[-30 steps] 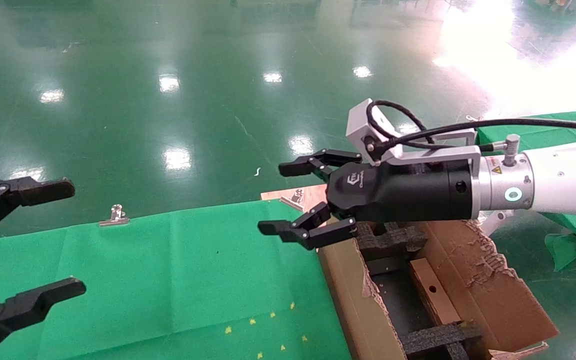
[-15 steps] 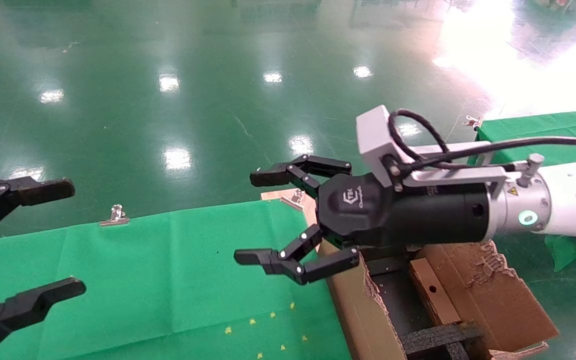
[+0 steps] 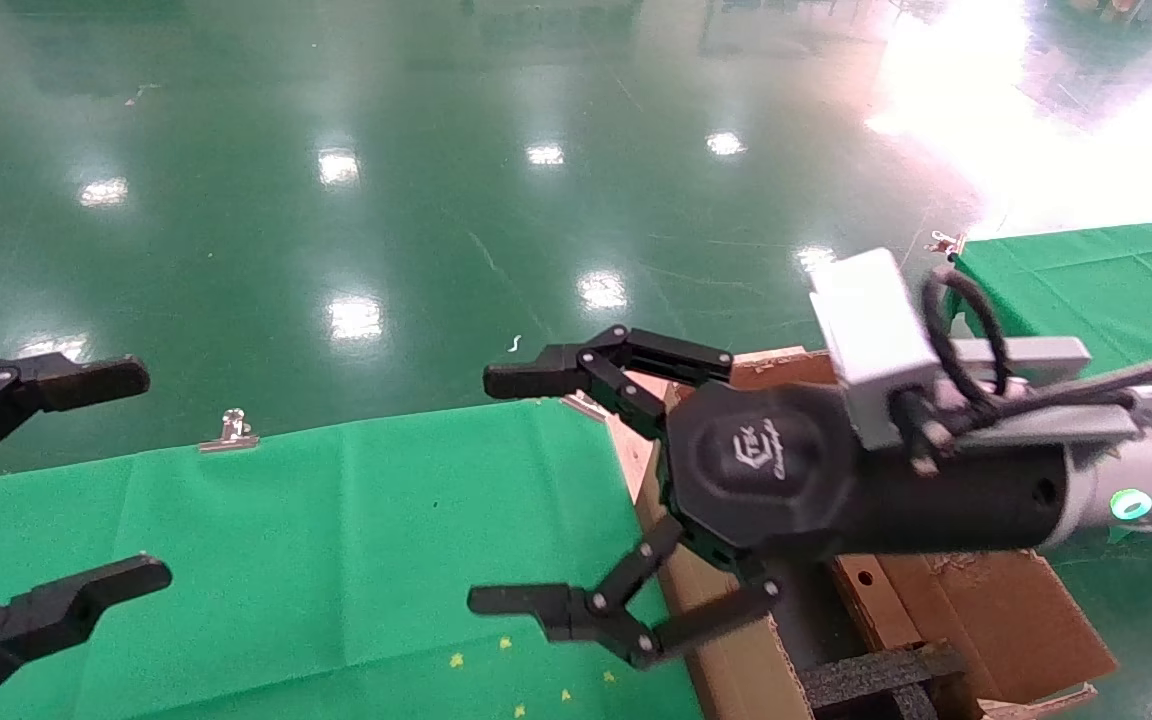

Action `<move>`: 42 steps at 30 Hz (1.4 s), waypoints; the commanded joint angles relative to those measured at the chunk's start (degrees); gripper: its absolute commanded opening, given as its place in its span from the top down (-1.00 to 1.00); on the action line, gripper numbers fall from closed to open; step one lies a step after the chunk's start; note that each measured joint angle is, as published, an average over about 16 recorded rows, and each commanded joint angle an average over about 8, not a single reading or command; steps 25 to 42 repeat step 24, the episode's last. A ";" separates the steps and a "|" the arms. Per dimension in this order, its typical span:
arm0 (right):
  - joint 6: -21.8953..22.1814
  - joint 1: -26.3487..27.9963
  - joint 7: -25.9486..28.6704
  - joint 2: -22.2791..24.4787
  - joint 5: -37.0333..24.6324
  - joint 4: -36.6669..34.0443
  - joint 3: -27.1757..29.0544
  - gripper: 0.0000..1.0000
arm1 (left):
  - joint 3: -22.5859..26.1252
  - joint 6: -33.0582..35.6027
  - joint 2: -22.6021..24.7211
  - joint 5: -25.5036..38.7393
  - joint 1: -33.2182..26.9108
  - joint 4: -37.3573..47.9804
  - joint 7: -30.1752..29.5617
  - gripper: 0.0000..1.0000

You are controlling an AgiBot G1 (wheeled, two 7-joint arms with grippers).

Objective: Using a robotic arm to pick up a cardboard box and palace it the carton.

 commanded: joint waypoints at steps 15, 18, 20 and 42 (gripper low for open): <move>-0.68 -0.93 -0.34 -0.24 0.29 0.21 1.34 -1.00 | 0.00 -0.01 0.00 -0.01 0.01 0.01 0.00 -1.00; -0.55 -0.77 -0.29 -0.19 0.28 0.17 1.09 -1.00 | 0.00 -0.01 0.00 -0.01 0.01 0.01 0.00 -1.00; -0.48 -0.68 -0.27 -0.17 0.25 0.15 0.96 -1.00 | 0.00 -0.01 0.00 -0.01 0.01 0.01 0.00 -1.00; -0.42 -0.58 -0.24 -0.14 0.22 0.13 0.81 -1.00 | 0.00 -0.01 0.00 -0.01 0.01 0.01 0.00 -1.00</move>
